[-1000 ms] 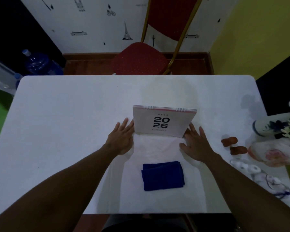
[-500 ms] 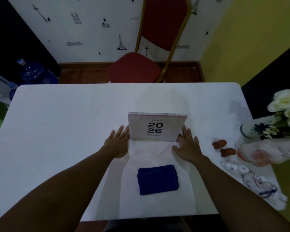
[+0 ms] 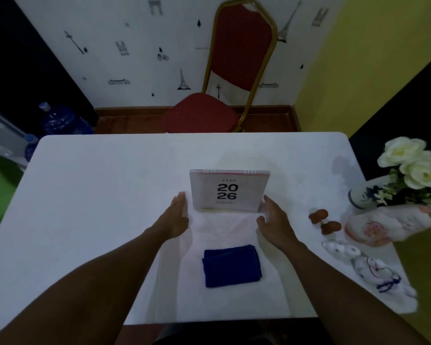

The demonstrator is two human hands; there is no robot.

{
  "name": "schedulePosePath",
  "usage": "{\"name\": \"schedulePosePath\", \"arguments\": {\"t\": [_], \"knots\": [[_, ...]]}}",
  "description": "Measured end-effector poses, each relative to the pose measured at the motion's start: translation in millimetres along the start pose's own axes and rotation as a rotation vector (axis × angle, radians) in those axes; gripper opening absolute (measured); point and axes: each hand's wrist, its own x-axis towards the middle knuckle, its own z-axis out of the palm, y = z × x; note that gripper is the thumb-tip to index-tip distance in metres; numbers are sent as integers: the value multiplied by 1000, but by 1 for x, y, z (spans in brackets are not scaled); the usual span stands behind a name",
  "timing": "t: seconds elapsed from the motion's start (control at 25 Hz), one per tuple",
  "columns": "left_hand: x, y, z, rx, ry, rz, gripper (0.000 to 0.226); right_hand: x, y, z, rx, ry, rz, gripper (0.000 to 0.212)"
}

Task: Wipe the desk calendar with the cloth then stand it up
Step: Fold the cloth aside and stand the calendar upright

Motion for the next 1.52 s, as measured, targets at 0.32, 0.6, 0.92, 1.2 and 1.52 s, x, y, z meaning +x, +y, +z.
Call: {"name": "schedulePosePath", "arguments": {"t": [0.32, 0.6, 0.92, 1.2, 1.52], "knots": [[-11, 41, -16, -306, 210, 180, 80, -4, -51, -11, 220, 176, -59, 78], [2, 78, -13, -437, 214, 244, 75, -5, -60, -26, 348, 273, -8, 74], [44, 180, -1, -425, 88, 304, 83, -1, -33, -103, 461, 421, 122, 78], [81, 260, 33, -424, -47, 306, 78, -5, 13, -144, 580, 566, 216, 82], [106, 277, 54, -413, -79, 280, 75, -11, 35, -147, 586, 516, 257, 91]]}}
